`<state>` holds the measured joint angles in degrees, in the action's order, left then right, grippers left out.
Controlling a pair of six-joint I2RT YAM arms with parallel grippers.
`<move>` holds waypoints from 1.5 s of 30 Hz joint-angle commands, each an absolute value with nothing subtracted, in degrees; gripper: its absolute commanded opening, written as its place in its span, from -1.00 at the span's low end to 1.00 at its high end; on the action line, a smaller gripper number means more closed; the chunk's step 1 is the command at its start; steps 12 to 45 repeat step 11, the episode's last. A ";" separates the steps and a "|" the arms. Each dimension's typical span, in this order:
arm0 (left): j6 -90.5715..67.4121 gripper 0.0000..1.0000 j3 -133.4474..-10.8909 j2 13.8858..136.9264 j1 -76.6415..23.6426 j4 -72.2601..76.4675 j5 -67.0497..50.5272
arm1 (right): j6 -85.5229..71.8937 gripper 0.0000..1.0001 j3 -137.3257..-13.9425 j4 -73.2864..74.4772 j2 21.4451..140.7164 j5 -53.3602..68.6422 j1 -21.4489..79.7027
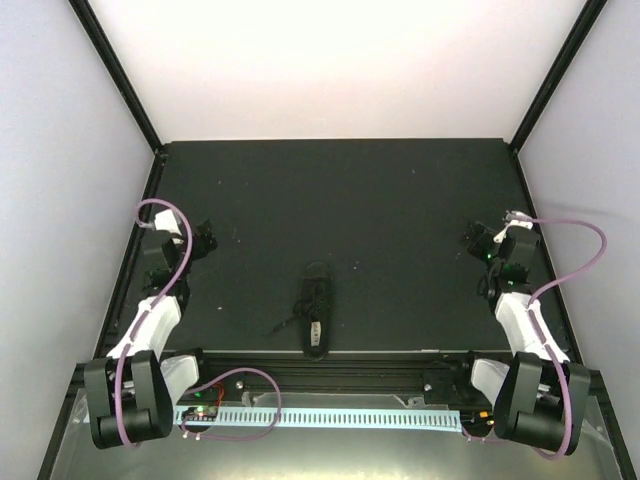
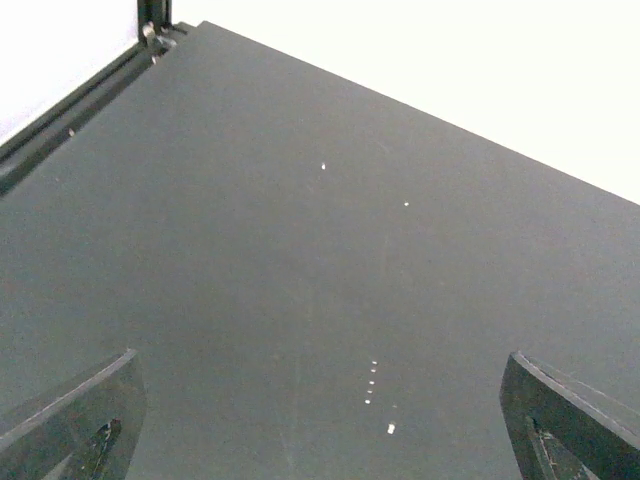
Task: Tie the shoes
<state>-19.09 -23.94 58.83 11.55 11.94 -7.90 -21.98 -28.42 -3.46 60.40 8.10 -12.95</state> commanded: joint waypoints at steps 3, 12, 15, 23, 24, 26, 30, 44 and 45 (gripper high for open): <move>-12.28 0.98 -19.60 64.13 11.29 31.71 -3.98 | -17.55 0.94 -19.82 -28.88 63.29 -3.05 -13.10; -11.14 0.98 -19.59 68.71 10.98 35.10 -2.43 | -15.34 0.93 -16.59 -37.00 65.08 -3.69 -13.01; -11.14 0.98 -19.59 68.71 10.98 35.10 -2.43 | -15.34 0.93 -16.59 -37.00 65.08 -3.69 -13.01; -11.14 0.98 -19.59 68.71 10.98 35.10 -2.43 | -15.34 0.93 -16.59 -37.00 65.08 -3.69 -13.01; -11.14 0.98 -19.59 68.71 10.98 35.10 -2.43 | -15.34 0.93 -16.59 -37.00 65.08 -3.69 -13.01; -11.14 0.98 -19.59 68.71 10.98 35.10 -2.43 | -15.34 0.93 -16.59 -37.00 65.08 -3.69 -13.01; -11.14 0.98 -19.59 68.71 10.98 35.10 -2.43 | -15.34 0.93 -16.59 -37.00 65.08 -3.69 -13.01; -11.14 0.98 -19.59 68.71 10.98 35.10 -2.43 | -15.34 0.93 -16.59 -37.00 65.08 -3.69 -13.01; -11.14 0.98 -19.59 68.71 10.98 35.10 -2.43 | -15.34 0.93 -16.59 -37.00 65.08 -3.69 -13.01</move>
